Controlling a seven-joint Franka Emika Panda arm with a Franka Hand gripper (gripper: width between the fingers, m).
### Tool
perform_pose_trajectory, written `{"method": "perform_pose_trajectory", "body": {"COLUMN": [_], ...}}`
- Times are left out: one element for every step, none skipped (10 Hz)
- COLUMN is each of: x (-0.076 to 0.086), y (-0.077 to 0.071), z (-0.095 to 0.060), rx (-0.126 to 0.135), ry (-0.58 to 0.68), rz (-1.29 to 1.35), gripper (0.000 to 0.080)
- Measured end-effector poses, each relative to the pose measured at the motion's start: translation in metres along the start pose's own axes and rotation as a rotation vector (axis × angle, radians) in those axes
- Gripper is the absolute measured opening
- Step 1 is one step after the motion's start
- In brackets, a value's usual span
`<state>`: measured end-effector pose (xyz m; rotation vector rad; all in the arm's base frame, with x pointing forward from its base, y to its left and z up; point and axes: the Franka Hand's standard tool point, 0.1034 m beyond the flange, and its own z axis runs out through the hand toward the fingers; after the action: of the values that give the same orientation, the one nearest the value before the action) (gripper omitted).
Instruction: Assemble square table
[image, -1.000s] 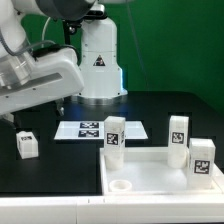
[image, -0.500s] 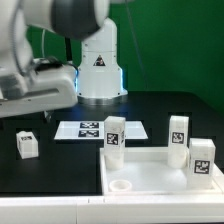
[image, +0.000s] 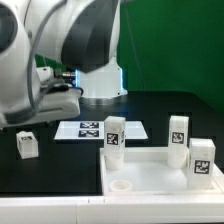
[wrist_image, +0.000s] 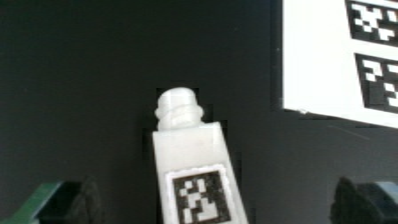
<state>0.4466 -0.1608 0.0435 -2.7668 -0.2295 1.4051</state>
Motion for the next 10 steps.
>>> {"method": "perform_pose_trajectory", "body": {"x": [0.002, 0.008, 0.008, 0.007, 0.007, 0.009, 0.014, 0.018, 0.022, 0.026], "y": [-0.004, -0.006, -0.004, -0.003, -0.003, -0.002, -0.003, -0.005, -0.005, -0.004], "z": [0.002, 0.001, 0.002, 0.002, 0.002, 0.003, 0.008, 0.009, 0.010, 0.012], "rx": [-0.041, -0.053, -0.051, -0.049, -0.049, -0.055, -0.062, -0.070, -0.079, -0.084], "ry": [-0.080, -0.104, -0.105, -0.103, -0.103, -0.103, -0.105, -0.100, -0.088, -0.072], "rz": [-0.007, -0.015, -0.012, -0.010, -0.010, 0.000, 0.011, 0.016, 0.013, 0.011], "gripper": [0.0648, 0.0648, 0.0648, 0.0648, 0.0648, 0.0648, 0.0648, 0.0648, 0.0648, 0.0648]}}
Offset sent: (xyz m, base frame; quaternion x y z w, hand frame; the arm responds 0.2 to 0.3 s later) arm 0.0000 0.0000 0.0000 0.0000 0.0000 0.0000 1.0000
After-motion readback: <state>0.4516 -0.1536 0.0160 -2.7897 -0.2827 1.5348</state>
